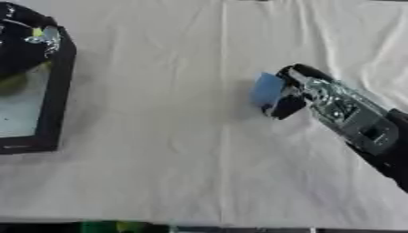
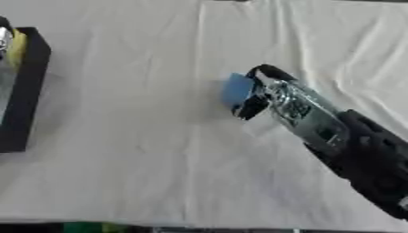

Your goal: Pick up the objects with one hand, pass them to the other hand, and then place them into the box on the other side of the table.

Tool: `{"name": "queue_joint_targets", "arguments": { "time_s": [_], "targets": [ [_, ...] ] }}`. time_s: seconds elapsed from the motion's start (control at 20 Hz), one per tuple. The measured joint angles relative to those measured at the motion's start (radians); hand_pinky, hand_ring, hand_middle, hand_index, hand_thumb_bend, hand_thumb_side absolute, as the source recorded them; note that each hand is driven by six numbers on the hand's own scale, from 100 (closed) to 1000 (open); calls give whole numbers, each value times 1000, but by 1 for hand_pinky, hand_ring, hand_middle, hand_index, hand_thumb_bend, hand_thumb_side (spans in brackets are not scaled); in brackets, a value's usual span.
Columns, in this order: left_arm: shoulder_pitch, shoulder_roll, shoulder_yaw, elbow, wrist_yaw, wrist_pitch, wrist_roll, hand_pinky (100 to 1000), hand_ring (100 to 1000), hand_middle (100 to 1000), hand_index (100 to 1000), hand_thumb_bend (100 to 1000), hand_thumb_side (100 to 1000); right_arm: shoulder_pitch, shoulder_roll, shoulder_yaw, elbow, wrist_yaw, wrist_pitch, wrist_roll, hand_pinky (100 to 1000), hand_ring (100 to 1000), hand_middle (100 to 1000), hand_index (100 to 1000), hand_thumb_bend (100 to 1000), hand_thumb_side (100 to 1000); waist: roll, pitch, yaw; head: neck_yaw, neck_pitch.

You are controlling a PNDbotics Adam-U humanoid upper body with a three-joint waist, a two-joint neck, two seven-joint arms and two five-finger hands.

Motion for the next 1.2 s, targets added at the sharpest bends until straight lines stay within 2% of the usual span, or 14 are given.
{"name": "queue_joint_targets", "arguments": {
  "time_s": [0.3,0.5,0.7,0.95,1.05,1.2],
  "targets": [
    [2,0,2,0,-2,-1,1,792,800,708,725,100,444,11,-3,-4,-39,-33,2,-43,741,733,569,636,105,100,2,0,-3,4,0],
    [6,0,19,-7,-1,-7,7,790,799,708,725,100,443,14,-9,-22,-90,-77,5,-103,637,704,540,617,100,100,10,-3,-9,11,0],
    [9,0,37,-19,3,-16,16,789,799,709,725,100,438,14,-10,-46,-172,-135,5,-197,530,684,520,608,100,100,20,-6,-15,22,0],
    [9,0,45,-32,8,-21,21,789,799,709,726,100,439,15,-18,-53,-251,-227,5,-341,535,697,531,620,100,100,28,-7,-21,26,-7],
    [9,0,45,-34,9,-21,21,788,799,709,725,100,440,15,-18,-46,-264,-264,5,-384,515,691,524,615,100,100,29,-7,-21,25,-10],
    [9,0,46,-41,13,-21,21,784,797,707,724,100,443,24,-18,-42,-291,-324,-3,-438,439,666,506,604,100,100,31,-7,-21,25,-16]
  ]
}}
